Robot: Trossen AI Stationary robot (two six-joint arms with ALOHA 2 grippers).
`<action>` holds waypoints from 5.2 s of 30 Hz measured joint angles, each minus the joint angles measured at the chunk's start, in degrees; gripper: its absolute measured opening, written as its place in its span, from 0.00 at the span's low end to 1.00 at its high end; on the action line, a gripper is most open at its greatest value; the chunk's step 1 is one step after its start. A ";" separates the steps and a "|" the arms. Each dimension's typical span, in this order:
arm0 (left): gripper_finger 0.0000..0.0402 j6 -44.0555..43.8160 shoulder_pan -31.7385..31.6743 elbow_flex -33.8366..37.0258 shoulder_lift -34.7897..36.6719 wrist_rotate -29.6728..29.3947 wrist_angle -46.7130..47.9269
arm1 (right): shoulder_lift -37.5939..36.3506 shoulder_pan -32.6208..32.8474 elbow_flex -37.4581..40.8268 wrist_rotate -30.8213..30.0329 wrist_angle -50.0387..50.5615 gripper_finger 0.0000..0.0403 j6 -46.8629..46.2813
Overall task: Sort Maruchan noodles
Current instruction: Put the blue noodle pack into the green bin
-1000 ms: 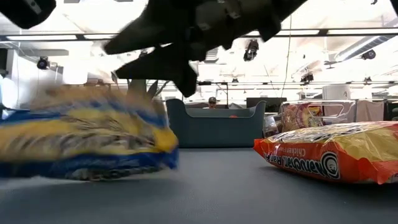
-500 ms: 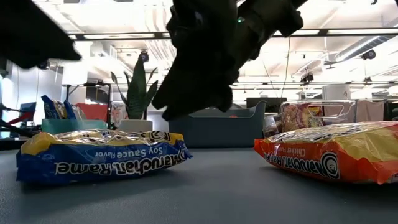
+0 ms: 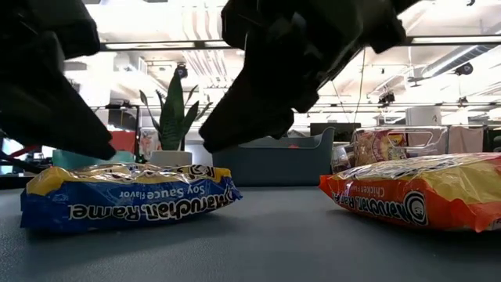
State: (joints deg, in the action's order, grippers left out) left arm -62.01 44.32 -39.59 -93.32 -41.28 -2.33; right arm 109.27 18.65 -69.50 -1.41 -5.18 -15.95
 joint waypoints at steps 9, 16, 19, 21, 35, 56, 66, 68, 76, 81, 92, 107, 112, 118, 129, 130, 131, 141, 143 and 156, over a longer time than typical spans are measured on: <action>0.46 2.86 -2.06 0.00 -0.42 -0.15 -0.68 | 0.73 1.31 8.51 0.19 -17.81 0.14 0.48; 0.45 2.57 -2.21 0.00 -0.24 -0.16 -0.67 | 0.77 1.68 10.81 0.14 -23.50 0.03 0.37; 0.45 2.41 -2.25 0.00 1.31 -1.48 -2.43 | 0.78 2.02 10.33 0.31 -23.98 0.02 0.51; 0.45 3.14 -2.25 0.00 3.16 -2.19 -2.44 | 1.85 2.16 8.87 0.27 -24.58 0.02 0.53; 0.45 2.83 -1.95 -0.02 10.90 -0.37 6.26 | 7.11 2.47 0.62 -0.24 -15.54 0.02 3.72; 0.51 -17.21 -2.63 0.00 4.92 6.54 7.83 | 6.91 2.45 2.72 -0.30 -15.33 0.02 3.11; 0.65 -27.67 -3.85 2.49 4.24 9.16 6.81 | 8.47 2.49 3.83 -2.48 -16.87 0.02 5.01; 0.66 -27.62 -3.83 3.55 3.95 10.83 3.82 | 8.61 2.49 3.87 -2.49 -17.16 0.02 5.01; 0.65 -24.73 -3.83 7.73 0.47 13.09 -10.93 | 8.68 2.49 3.94 -2.64 -17.24 0.02 4.85; 0.65 -19.05 -3.94 8.35 -3.31 13.54 -22.28 | 8.70 2.48 3.99 -2.67 -17.27 0.02 4.56; 0.50 -17.76 -4.02 7.89 -5.55 12.54 -24.18 | 8.73 2.47 4.05 -2.66 -18.15 0.02 4.42; 0.38 -18.06 -4.13 7.89 -4.57 13.16 -24.41 | 5.17 2.41 4.27 -2.48 -16.22 0.14 3.64; 0.34 -17.56 -4.07 7.42 -4.35 13.71 -24.61 | 2.19 2.20 4.29 -3.48 -12.66 0.28 3.06; 0.32 -16.92 -4.02 7.34 -3.08 13.70 -24.31 | -2.97 2.21 4.23 -5.51 -5.07 0.39 2.89; 0.31 -9.72 -4.09 7.32 5.95 10.81 -22.45 | -15.98 1.73 8.66 -18.45 6.83 0.44 3.09; 0.31 -8.93 -4.19 7.32 7.28 10.53 -21.63 | -17.48 1.56 9.87 -18.62 6.68 0.44 3.09; 0.31 -8.28 -4.38 7.03 8.45 10.06 -20.52 | -19.02 1.30 11.12 -18.77 6.74 0.44 3.09; 0.31 -9.66 -10.54 -3.76 22.03 7.38 20.80 | -31.44 -1.39 20.23 -20.30 -4.47 0.43 11.39; 0.31 -11.46 -12.83 -7.34 23.47 7.28 32.86 | -33.75 -2.37 21.39 -20.31 -4.41 0.43 13.27; 0.31 -26.74 -24.22 -23.67 25.60 8.20 87.87 | -42.32 -9.24 24.18 -20.17 2.65 0.43 20.06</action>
State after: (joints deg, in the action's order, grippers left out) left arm -88.75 20.09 -63.26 -67.73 -33.08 85.53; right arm 66.95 9.41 -45.33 -21.59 -2.53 4.11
